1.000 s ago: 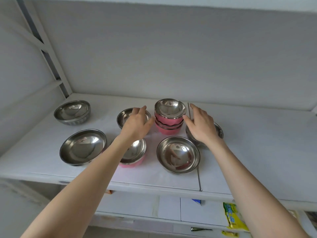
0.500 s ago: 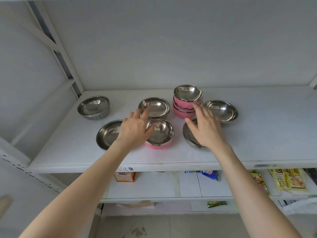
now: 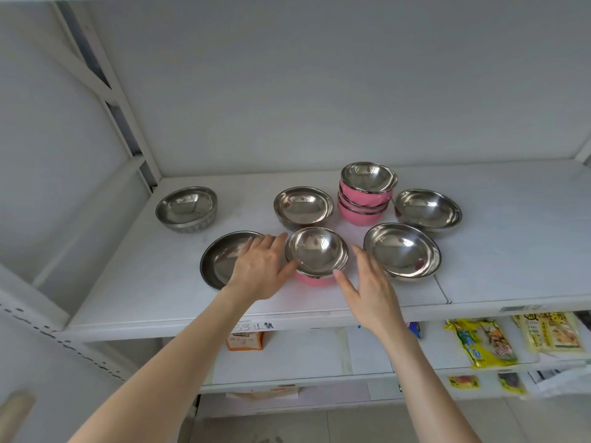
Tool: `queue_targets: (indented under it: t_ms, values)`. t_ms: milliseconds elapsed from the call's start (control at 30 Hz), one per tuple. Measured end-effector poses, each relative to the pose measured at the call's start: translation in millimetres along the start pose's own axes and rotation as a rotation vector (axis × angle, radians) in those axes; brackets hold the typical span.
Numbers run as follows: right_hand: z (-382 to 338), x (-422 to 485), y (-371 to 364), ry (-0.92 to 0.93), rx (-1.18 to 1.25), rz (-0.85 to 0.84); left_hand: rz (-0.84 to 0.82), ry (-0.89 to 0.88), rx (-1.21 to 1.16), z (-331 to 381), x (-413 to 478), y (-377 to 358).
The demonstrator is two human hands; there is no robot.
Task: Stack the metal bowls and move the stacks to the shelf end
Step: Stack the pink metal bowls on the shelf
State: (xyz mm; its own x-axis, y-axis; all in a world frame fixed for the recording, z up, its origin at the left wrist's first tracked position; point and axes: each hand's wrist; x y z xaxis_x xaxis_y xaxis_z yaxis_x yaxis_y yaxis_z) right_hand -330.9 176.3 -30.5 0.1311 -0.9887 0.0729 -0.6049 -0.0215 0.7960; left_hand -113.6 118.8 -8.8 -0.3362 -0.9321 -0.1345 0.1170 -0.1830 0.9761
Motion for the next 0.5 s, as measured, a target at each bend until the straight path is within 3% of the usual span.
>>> queue_targets:
  t_ms: [333, 500]
  values:
    - [-9.0, 21.1, -26.1, -0.171, 0.488, -0.023, -0.082, -0.074, -0.162, -1.6, 12.1, -6.1]
    - [-9.6, 25.1, -30.1, -0.205, 0.596, 0.012, -0.065, -0.087, -0.246, 0.5, 13.3, -7.6]
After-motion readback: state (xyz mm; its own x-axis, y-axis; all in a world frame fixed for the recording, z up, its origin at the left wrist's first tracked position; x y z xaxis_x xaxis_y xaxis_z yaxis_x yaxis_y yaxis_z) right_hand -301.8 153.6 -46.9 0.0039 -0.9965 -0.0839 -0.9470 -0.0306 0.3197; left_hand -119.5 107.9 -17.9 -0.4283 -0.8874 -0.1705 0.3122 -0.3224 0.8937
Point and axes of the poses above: each hand's wrist, its own x-axis towards the middle knuckle, its own y-axis out of the back of the hand, z = x × y, and after that the axes turned 15 degrees about -z, right-handed
